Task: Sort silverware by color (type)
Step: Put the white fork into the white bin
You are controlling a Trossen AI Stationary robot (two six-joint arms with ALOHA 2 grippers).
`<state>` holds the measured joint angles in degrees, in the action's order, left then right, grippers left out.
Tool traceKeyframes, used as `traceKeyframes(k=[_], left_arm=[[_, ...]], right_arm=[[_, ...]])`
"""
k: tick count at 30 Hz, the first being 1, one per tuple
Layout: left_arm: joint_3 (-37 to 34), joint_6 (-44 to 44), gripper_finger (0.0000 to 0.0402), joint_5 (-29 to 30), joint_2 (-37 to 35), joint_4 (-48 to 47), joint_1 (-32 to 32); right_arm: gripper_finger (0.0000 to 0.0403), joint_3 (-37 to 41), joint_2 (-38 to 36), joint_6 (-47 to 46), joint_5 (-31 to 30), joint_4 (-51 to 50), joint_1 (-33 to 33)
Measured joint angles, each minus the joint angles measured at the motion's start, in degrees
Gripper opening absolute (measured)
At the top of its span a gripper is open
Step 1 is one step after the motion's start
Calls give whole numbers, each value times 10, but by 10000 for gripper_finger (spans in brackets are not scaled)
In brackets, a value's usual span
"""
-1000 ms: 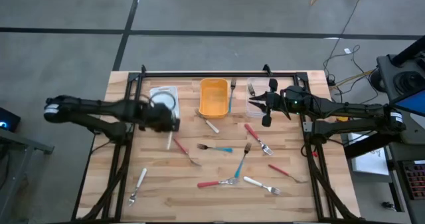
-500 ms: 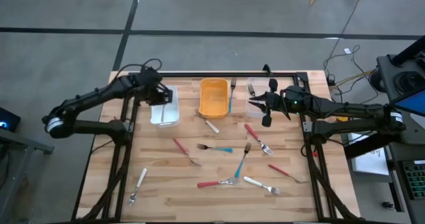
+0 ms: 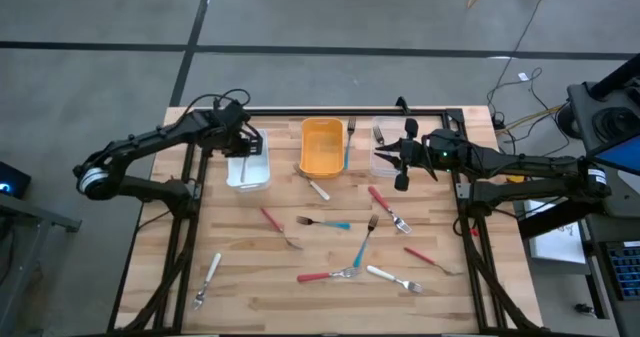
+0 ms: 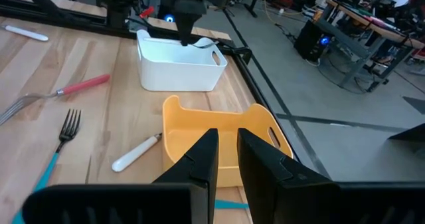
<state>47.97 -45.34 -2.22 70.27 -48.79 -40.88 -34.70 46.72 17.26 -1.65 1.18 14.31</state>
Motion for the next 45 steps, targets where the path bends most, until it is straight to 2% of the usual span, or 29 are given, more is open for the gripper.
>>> traceKeyframes(k=[12,29,45], left_arm=[[0,24,10,15,52,1,0],[0,23,13,31,73,3,0],[0,22,13,32,136,9,5]], right_arm=[[47,0,0,3,0,-5,0],[47,0,0,7,0,-5,0],[47,0,0,8,0,-9,0]])
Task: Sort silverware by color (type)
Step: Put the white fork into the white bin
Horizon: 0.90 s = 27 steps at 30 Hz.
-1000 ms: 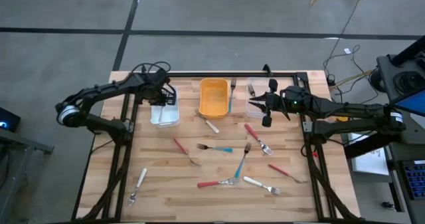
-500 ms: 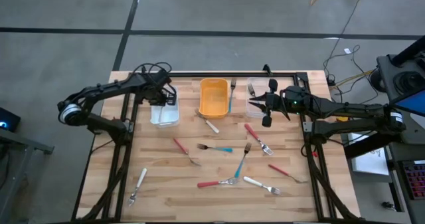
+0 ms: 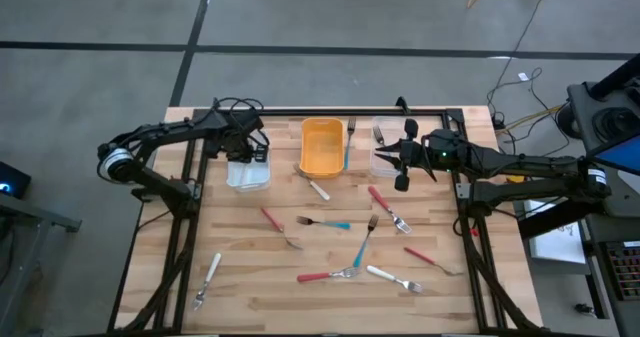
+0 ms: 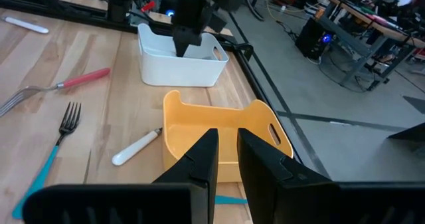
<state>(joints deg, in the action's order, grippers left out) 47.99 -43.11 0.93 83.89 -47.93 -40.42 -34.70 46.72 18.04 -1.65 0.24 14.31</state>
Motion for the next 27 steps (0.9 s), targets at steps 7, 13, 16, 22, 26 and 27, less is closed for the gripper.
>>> traceKeyframes(k=[7,13,16,22,26,27], left_arm=[[0,0,14,0,19,5,0],[0,0,14,0,28,9,0],[0,0,16,0,33,10,0],[0,0,40,1,38,11,0],[0,0,49,1,39,11,0],[0,0,50,1,39,11,0]], right_arm=[[47,0,0,0,0,0,0],[47,0,0,1,0,0,4],[47,0,0,0,0,0,7],[47,0,0,0,0,-5,7],[47,0,0,0,0,-5,7],[47,0,0,0,0,-5,7]])
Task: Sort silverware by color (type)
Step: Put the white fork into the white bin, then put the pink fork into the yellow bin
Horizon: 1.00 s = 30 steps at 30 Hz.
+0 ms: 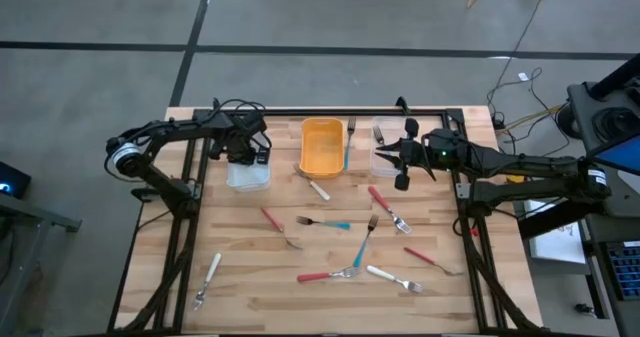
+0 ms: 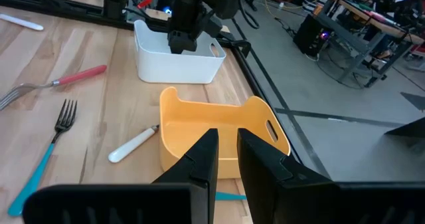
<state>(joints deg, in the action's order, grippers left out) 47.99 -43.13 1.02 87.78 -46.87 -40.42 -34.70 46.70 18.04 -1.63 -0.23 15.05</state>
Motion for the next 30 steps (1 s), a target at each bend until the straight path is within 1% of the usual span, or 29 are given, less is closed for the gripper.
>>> traceKeyframes(k=[7,10,14,18,22,25,27,30], left_arm=[[0,10,52,0,-14,0,5],[0,23,52,1,-38,0,18],[0,52,52,28,-91,3,53],[0,72,52,87,-148,12,125],[0,71,52,171,-193,32,228],[0,72,52,221,-215,63,307],[0,80,52,247,-225,90,354],[0,108,52,269,-230,125,417]], right_arm=[[47,0,0,0,0,0,0],[47,0,0,-4,0,1,0],[47,0,0,-18,0,8,0],[47,0,0,-62,0,14,0],[47,0,5,-135,0,21,0],[47,0,18,-185,1,19,-1],[47,0,30,-216,2,19,-2],[47,0,51,-254,6,18,-2]])
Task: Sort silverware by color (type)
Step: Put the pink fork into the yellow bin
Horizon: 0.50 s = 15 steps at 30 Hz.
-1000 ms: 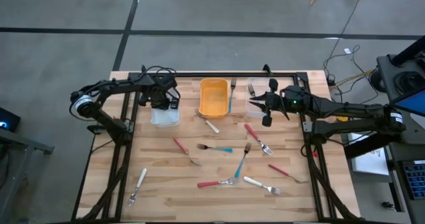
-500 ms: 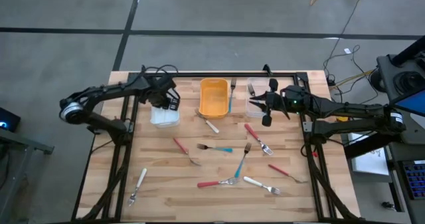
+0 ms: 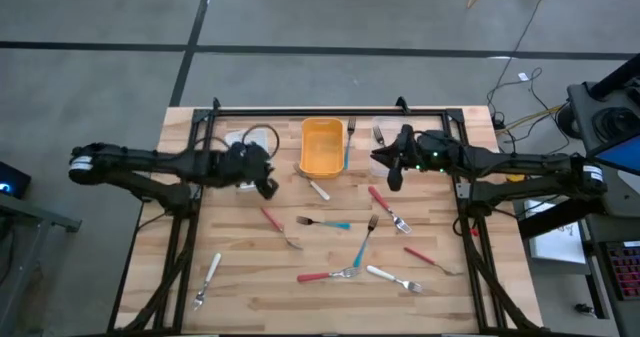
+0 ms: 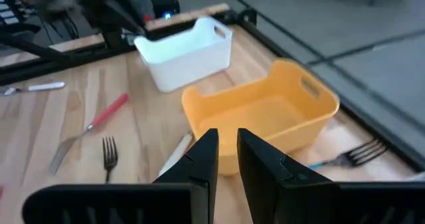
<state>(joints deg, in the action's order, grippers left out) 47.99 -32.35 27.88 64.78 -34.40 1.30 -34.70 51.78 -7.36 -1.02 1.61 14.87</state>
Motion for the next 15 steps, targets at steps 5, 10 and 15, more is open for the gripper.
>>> traceKeyframes(k=[5,10,15], left_arm=[[0,34,52,19,9,32,77],[0,36,52,49,33,37,120],[0,39,52,67,56,45,127]], right_arm=[[47,-11,41,-43,1,-10,-12],[47,-47,87,-63,1,-59,-32],[47,-106,136,-72,2,-164,-48]])
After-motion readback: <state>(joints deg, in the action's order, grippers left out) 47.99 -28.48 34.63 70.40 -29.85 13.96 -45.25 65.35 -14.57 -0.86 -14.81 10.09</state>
